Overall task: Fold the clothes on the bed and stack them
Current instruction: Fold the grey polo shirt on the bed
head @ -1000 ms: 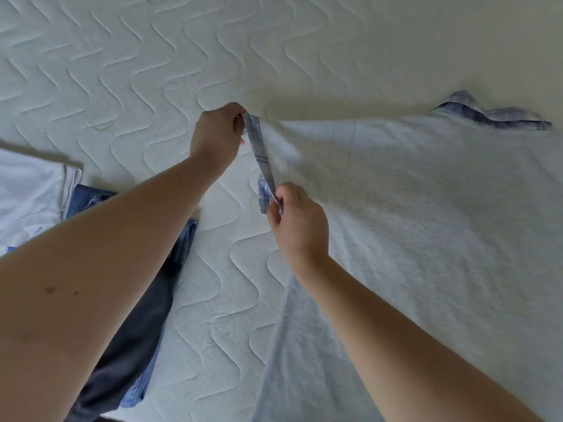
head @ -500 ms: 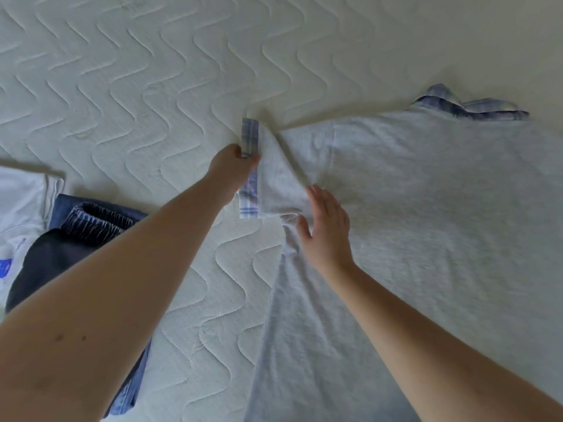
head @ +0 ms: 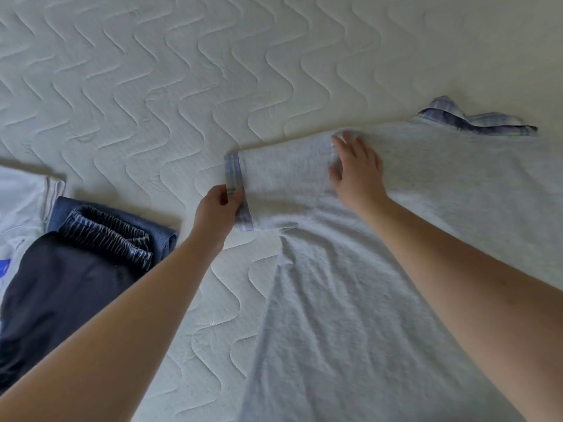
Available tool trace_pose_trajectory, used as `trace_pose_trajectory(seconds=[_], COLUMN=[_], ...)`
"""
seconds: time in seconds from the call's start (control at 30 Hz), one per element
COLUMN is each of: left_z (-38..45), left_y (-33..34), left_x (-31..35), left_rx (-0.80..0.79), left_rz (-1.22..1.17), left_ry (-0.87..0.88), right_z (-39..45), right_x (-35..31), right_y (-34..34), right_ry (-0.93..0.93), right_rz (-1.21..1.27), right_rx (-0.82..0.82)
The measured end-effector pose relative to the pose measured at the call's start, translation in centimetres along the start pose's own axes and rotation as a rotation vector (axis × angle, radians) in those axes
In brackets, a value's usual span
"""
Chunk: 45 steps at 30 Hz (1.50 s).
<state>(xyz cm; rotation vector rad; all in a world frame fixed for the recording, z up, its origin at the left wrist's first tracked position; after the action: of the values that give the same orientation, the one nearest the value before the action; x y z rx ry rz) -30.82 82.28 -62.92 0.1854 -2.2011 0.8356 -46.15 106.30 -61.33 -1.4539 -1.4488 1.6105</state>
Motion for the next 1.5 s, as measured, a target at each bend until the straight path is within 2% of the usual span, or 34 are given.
trace_pose_trajectory(seconds=[0.1, 0.2, 0.3, 0.37, 0.47, 0.6, 0.77, 0.83, 0.93, 1.0, 1.07, 1.13, 1.3, 1.43, 1.5], left_z=[-0.2, -0.6, -0.8, -1.2, -1.8, -2.3, -1.8, -1.7, -1.0, -0.1, 0.5, 1.0, 0.2, -1.7, -2.4], left_y=[1.0, 1.6, 1.4, 1.0, 0.6, 1.3, 1.8, 1.7, 2.1, 2.6, 2.8, 2.6, 1.5, 2.1, 4.3], left_x=[1.2, 1.7, 2.3, 2.7, 2.1, 0.6, 0.3, 0.6, 1.1, 1.4, 2.0, 2.4, 4.1, 8.0, 10.4], left_rx=[-0.239, -0.381, -0.237, -0.096, 0.023, 0.065, 0.076, 0.081, 0.026, -0.024, -0.073, -0.055, 0.226, 0.449, 0.396], left_rz=[-0.094, 0.071, 0.243, 0.211, 0.087, 0.112, 0.058, -0.041, -0.331, -0.504, -0.53, -0.424, -0.082, 0.193, 0.277], left_ry=[-0.008, 0.082, 0.227, 0.283, 0.251, 0.189, 0.102, 0.051, -0.077, -0.187, -0.225, -0.19, 0.01, 0.385, 0.563], right_z=[1.6, 3.5, 5.0, 5.8, 6.3, 6.2, 1.4, -0.9, -2.0, -0.7, 1.0, 2.3, 3.2, 2.0, 0.9], right_x=[0.2, -0.3, -0.8, -0.9, -0.7, 0.3, 2.2, 3.1, 4.5, 5.0, 5.0, 5.0, 6.1, 8.2, 10.1], right_y=[-1.1, -0.9, -1.1, -1.8, -2.4, -2.3, -3.3, -1.9, 0.7, 1.5, 1.8, 1.9, 0.2, -2.7, -4.0], right_ry=[-0.062, -0.107, -0.123, -0.115, -0.08, 0.033, 0.135, 0.14, 0.117, 0.105, 0.089, 0.054, -0.08, -0.114, -0.088], right_rz=[-0.038, -0.089, -0.127, -0.128, -0.09, -0.115, -0.003, -0.032, -0.165, -0.194, -0.208, -0.23, -0.143, -0.129, -0.148], right_rx=[0.075, 0.028, 0.064, 0.142, 0.225, 0.214, 0.402, 0.306, 0.118, 0.081, 0.067, 0.029, -0.053, 0.041, 0.068])
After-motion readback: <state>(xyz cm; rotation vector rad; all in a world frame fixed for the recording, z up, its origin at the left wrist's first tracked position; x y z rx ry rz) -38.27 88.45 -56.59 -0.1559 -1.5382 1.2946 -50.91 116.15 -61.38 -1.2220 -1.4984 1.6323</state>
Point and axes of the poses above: each hand's wrist, its own z-axis towards the middle knuckle, its own y-axis out of the palm, x = y × z, the point moved 6 cm from there along z, towards the middle knuckle, and after that the axes turned 5 degrees about x, right-handed, at the moved point
